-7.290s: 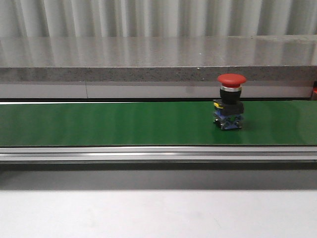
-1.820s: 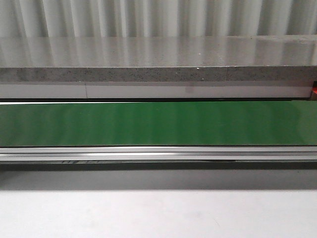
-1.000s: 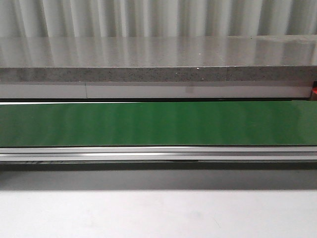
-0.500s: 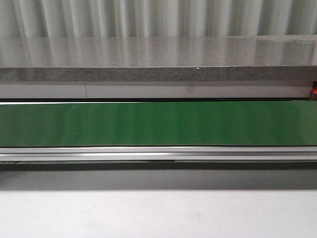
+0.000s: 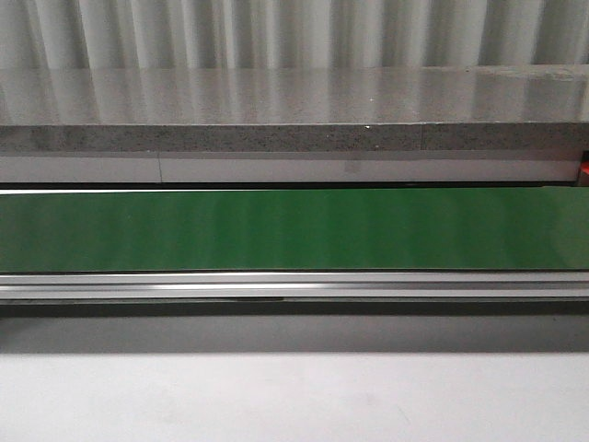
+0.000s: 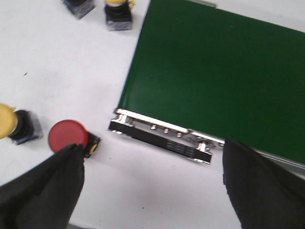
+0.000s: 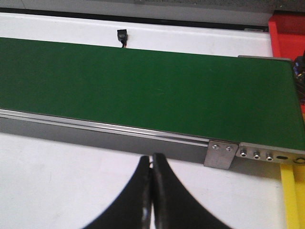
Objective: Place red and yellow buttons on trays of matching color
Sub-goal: 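Reach the left gripper down and grasp a red-capped button on the table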
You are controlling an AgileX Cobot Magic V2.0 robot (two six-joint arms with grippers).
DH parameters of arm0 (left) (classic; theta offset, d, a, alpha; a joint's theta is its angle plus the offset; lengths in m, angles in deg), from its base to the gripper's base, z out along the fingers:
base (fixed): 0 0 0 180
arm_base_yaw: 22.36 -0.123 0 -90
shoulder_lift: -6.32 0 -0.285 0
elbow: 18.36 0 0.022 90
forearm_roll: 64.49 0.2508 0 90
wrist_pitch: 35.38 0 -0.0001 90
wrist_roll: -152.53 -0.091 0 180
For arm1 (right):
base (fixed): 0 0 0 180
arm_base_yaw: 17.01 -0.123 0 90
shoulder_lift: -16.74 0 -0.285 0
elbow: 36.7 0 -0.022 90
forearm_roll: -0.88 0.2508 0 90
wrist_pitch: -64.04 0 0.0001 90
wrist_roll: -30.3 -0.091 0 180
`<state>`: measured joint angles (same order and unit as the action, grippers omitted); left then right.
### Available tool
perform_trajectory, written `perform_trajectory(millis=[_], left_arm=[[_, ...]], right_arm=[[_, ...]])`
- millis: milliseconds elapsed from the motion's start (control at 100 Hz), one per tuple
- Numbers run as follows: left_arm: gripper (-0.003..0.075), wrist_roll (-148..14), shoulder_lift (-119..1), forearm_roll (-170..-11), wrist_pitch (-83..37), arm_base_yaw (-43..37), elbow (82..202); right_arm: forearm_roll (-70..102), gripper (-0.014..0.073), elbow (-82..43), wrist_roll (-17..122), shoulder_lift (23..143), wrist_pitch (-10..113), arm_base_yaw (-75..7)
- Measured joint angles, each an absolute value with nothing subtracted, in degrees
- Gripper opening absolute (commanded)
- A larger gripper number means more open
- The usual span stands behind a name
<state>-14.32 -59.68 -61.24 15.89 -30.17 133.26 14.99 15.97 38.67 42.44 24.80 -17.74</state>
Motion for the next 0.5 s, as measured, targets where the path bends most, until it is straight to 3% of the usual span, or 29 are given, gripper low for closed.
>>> perform_trajectory(millis=[240,500], left_arm=[[0.0565,-16.16,-64.73,-64.84,21.76,-42.91,134.29],[0.0565,-18.75,-72.48,-69.88,22.36,-48.73,134.38]], right_arm=[[14.99,-0.0067,15.97,38.67,42.44,24.8,-17.74],[14.99,-0.0067,15.97,38.67,42.44,24.8,-17.74]])
